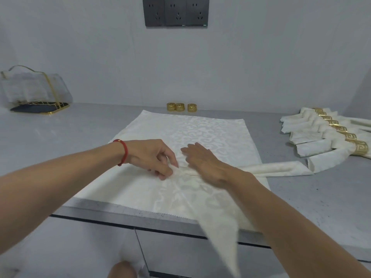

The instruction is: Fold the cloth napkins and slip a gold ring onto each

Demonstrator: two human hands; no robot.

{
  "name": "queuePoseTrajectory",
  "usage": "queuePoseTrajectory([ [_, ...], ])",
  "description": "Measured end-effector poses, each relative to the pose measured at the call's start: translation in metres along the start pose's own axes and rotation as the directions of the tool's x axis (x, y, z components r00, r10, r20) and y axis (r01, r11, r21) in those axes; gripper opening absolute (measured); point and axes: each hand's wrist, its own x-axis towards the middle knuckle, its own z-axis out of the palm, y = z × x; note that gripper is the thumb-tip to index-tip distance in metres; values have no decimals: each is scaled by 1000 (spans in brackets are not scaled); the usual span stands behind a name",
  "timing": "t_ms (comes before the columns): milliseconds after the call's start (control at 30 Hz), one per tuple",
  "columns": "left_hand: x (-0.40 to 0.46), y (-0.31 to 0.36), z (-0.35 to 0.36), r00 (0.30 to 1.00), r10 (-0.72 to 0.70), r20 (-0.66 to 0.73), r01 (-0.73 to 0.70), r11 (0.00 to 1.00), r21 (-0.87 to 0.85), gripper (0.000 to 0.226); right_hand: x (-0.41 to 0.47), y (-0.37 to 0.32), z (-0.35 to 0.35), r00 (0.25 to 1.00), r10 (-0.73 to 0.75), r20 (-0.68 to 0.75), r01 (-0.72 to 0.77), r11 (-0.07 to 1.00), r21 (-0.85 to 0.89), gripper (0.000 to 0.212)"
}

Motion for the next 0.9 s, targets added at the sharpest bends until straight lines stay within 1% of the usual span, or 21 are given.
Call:
queuePoseTrajectory([
  [67, 4, -6, 2, 997, 57, -44, -57, 998, -8, 18, -7, -2, -14, 1000, -24, -2, 24, 986, 166, 42],
  [100, 6, -8, 4, 994, 87, -62, -88, 996, -15, 15, -12, -2, -22, 1000, -16, 8, 14, 980, 200, 37],
  [133, 8, -9, 5, 991, 113, -70, -115, 993, -14, 12, -15, -1, -32, 1000, -6, 8, 4, 984, 177, 33],
  [200, 12, -11, 6, 988, 137, -73, -138, 990, -4, 11, -21, 5, -52, 999, 24, 31, -25, 999, 41, 26],
  [267, 15, -10, 6, 991, 114, -75, -113, 993, 15, 16, -30, 14, -67, 991, 106, 79, -95, 987, -131, 19],
  [300, 17, -10, 6, 992, 96, -79, -94, 995, 26, 19, -34, 17, -72, 984, 153, 91, -133, 971, -197, 18],
  [333, 18, -10, 7, 993, 79, -86, -77, 996, 36, 23, -36, 20, -75, 978, 188, 94, -160, 957, -241, 22],
  [400, 21, -9, 7, 995, 43, -93, -39, 998, 44, 31, -37, 19, -78, 969, 230, 92, -195, 937, -290, 34],
  [433, 22, -8, 6, 996, 18, -93, -14, 999, 43, 36, -35, 19, -78, 964, 250, 93, -212, 928, -306, 36],
  [500, 26, -5, 6, 995, -29, -92, 33, 999, 37, 40, -33, 15, -79, 955, 280, 100, -231, 911, -343, 33],
  [600, 31, 1, 7, 994, -67, -92, 71, 996, 51, 33, -28, 7, -77, 941, 319, 116, -243, 872, -425, 29],
  [667, 32, 7, 8, 992, -91, -87, 98, 992, 74, 32, -24, 3, -74, 929, 349, 125, -243, 828, -506, 24],
  [733, 34, 11, 8, 990, -116, -83, 123, 988, 93, 31, -22, -3, -67, 930, 350, 110, -218, 770, -600, 19],
  [800, 36, 13, 8, 987, -134, -83, 142, 984, 105, 31, -20, -12, -62, 952, 298, 71, -174, 715, -677, 19],
  [833, 36, 14, 8, 986, -142, -85, 150, 983, 106, 31, -20, -19, -62, 963, 265, 55, -152, 700, -698, 21],
  [900, 37, 13, 8, 984, -154, -85, 162, 981, 103, 31, -19, -32, -67, 968, 242, 73, -127, 714, -688, 19],
])
